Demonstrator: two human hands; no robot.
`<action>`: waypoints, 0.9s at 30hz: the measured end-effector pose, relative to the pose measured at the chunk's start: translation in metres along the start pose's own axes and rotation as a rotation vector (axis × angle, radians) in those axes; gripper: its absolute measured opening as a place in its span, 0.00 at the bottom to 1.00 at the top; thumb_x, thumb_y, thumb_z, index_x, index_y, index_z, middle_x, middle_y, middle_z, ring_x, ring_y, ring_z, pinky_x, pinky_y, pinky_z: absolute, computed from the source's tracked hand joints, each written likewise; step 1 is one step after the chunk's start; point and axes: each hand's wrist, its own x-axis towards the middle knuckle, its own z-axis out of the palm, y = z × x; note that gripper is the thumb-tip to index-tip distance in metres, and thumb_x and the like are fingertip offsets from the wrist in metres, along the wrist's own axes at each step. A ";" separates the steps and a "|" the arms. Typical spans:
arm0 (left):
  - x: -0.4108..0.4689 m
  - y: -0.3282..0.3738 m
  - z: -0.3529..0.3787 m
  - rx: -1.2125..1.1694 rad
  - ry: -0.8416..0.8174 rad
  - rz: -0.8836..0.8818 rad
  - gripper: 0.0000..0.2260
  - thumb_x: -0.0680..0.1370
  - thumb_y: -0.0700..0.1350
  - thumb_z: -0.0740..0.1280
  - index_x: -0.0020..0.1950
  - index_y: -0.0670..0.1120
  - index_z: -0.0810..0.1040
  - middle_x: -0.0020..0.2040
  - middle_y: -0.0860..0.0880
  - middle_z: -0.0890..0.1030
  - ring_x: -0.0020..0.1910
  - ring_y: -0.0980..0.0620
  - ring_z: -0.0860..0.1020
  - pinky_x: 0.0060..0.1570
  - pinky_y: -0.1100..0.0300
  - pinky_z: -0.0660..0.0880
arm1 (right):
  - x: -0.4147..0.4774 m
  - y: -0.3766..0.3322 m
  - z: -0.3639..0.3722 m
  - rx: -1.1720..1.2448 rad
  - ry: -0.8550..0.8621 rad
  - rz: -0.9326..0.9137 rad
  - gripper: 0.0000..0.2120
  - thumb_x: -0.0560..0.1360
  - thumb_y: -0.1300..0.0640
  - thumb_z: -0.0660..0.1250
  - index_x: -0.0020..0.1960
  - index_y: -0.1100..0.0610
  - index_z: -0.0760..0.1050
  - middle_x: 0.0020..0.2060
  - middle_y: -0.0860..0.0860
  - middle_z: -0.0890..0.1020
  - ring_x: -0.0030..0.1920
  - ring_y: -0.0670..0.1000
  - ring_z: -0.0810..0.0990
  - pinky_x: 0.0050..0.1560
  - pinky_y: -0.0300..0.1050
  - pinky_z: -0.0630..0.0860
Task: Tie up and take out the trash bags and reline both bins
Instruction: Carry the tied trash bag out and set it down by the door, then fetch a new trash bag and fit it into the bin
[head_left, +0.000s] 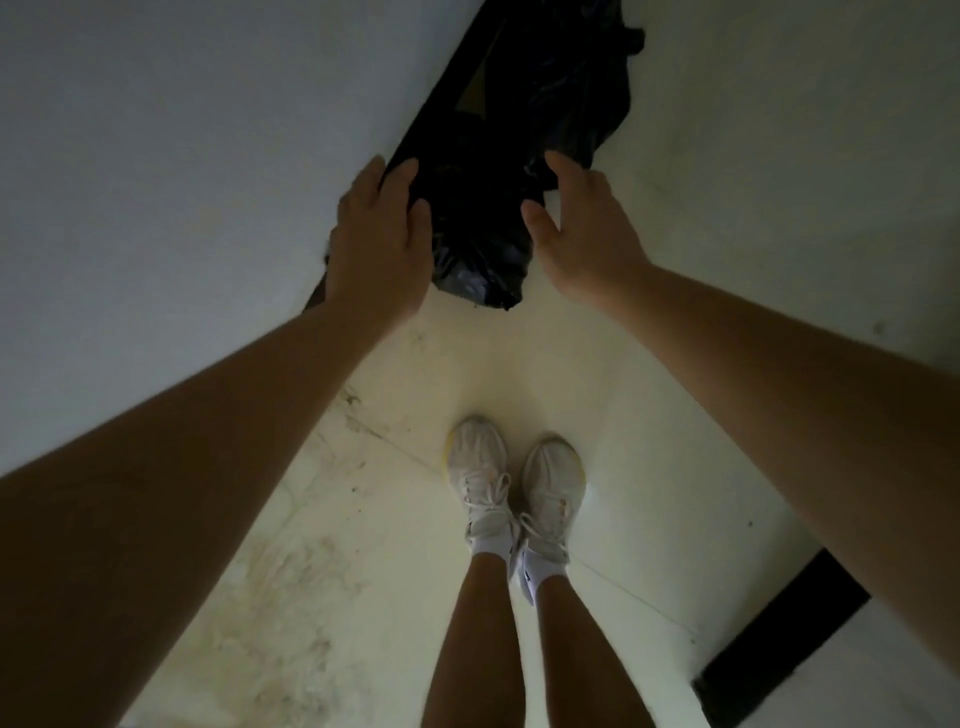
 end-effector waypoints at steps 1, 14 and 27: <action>-0.008 0.004 -0.008 0.047 0.026 0.022 0.22 0.85 0.50 0.51 0.78 0.46 0.61 0.78 0.41 0.59 0.76 0.42 0.58 0.74 0.47 0.55 | -0.006 -0.004 -0.009 -0.049 0.015 -0.021 0.28 0.84 0.48 0.55 0.80 0.54 0.51 0.76 0.59 0.60 0.74 0.60 0.63 0.71 0.53 0.65; -0.106 0.177 -0.282 0.273 0.361 0.449 0.24 0.84 0.50 0.51 0.78 0.42 0.60 0.79 0.39 0.57 0.77 0.39 0.58 0.72 0.41 0.60 | -0.156 -0.170 -0.273 -0.398 0.414 -0.353 0.32 0.83 0.45 0.54 0.81 0.55 0.47 0.79 0.62 0.49 0.78 0.64 0.52 0.75 0.60 0.59; -0.250 0.350 -0.622 0.423 1.023 0.758 0.24 0.83 0.50 0.57 0.77 0.40 0.63 0.77 0.36 0.60 0.77 0.38 0.58 0.71 0.40 0.62 | -0.313 -0.411 -0.551 -0.480 0.979 -0.686 0.31 0.84 0.44 0.54 0.81 0.57 0.51 0.79 0.63 0.50 0.79 0.63 0.50 0.77 0.63 0.53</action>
